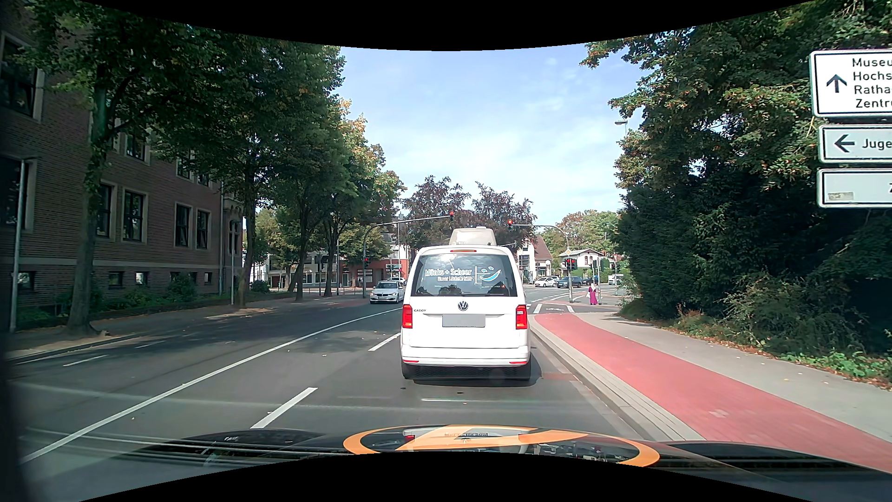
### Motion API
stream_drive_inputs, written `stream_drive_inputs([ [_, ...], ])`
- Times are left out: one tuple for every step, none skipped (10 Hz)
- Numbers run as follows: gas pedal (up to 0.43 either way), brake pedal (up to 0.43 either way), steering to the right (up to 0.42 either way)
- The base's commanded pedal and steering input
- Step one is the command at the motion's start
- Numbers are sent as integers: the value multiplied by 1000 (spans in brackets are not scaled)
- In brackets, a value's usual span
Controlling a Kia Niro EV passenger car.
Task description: Follow the waypoints while adhering to traffic rules and regulations
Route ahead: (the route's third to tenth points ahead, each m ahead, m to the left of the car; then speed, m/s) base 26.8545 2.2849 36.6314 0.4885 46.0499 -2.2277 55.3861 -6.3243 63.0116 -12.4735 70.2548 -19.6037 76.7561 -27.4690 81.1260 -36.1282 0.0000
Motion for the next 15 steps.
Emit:
stream_drive_inputs([
  [0, 183, 1],
  [0, 183, 1],
  [0, 183, 1],
  [0, 183, 1],
  [0, 183, 1],
  [0, 183, 1],
  [0, 183, 1],
  [0, 183, 1],
  [0, 183, 1],
  [0, 183, 1],
  [0, 183, 1],
  [0, 183, 1],
  [0, 183, 1],
  [0, 183, 1],
  [0, 183, 1],
])
